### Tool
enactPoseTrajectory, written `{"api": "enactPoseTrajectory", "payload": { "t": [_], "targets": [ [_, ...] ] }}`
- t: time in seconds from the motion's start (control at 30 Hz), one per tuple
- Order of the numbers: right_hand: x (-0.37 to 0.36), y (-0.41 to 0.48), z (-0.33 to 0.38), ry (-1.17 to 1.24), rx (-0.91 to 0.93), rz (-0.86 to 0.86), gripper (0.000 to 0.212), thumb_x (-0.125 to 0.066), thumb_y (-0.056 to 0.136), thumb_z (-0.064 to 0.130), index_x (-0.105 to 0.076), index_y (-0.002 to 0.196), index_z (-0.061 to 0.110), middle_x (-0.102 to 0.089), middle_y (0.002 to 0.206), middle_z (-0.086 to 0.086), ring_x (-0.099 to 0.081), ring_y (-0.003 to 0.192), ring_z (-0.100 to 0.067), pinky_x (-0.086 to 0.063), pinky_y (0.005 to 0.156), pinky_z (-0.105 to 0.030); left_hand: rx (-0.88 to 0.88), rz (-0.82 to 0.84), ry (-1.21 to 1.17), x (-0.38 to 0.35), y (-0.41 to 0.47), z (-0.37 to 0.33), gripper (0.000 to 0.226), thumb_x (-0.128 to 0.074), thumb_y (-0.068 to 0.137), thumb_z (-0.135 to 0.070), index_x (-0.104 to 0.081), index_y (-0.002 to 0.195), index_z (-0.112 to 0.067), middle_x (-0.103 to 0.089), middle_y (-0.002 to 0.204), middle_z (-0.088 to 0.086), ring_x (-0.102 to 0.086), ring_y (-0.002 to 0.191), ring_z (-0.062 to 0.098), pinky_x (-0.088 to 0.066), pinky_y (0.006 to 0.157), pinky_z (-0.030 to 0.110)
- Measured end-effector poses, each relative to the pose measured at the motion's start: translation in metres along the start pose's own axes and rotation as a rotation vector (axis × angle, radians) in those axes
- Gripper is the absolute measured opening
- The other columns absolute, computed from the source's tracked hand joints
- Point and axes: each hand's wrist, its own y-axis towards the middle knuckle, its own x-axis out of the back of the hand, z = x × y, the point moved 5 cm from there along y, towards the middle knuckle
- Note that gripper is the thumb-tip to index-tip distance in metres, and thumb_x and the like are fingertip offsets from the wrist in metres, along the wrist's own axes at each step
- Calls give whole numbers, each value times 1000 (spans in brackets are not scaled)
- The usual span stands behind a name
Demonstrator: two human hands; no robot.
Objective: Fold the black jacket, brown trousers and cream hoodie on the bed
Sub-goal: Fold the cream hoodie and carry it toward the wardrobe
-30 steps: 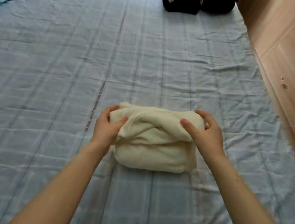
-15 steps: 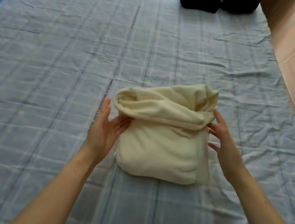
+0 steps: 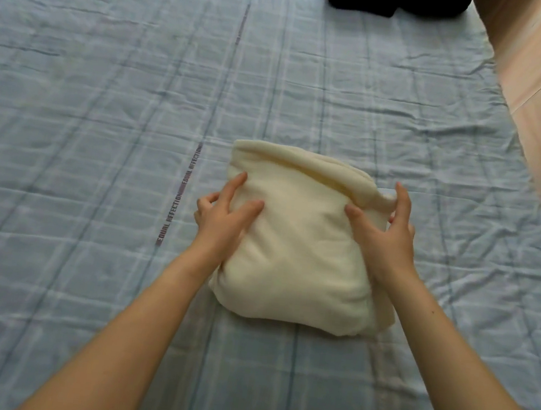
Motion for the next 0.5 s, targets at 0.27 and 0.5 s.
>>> {"api": "enactPoseTrajectory", "payload": {
  "t": [0.27,0.5],
  "targets": [
    [19,-34,-1,45,90,-2,47,-74,66,66,-59,106,47,-66,99,30,-61,92,12,-44,76,-4,-123,131,-39,6,-36,-3,55,-75,66,-62,-49,114,-70,-39,125,-10,-48,108,-13,-36,87,-1],
    [16,-52,-47,-4,-43,-25,31,-80,75,46,-60,96,34,-64,90,21,-61,87,-8,-40,67,-16,33,116,-16,-7,-54,37,71,-76,78,-47,-41,140,-47,-38,115,-10,-50,104,0,-32,89,13]
  ]
}}
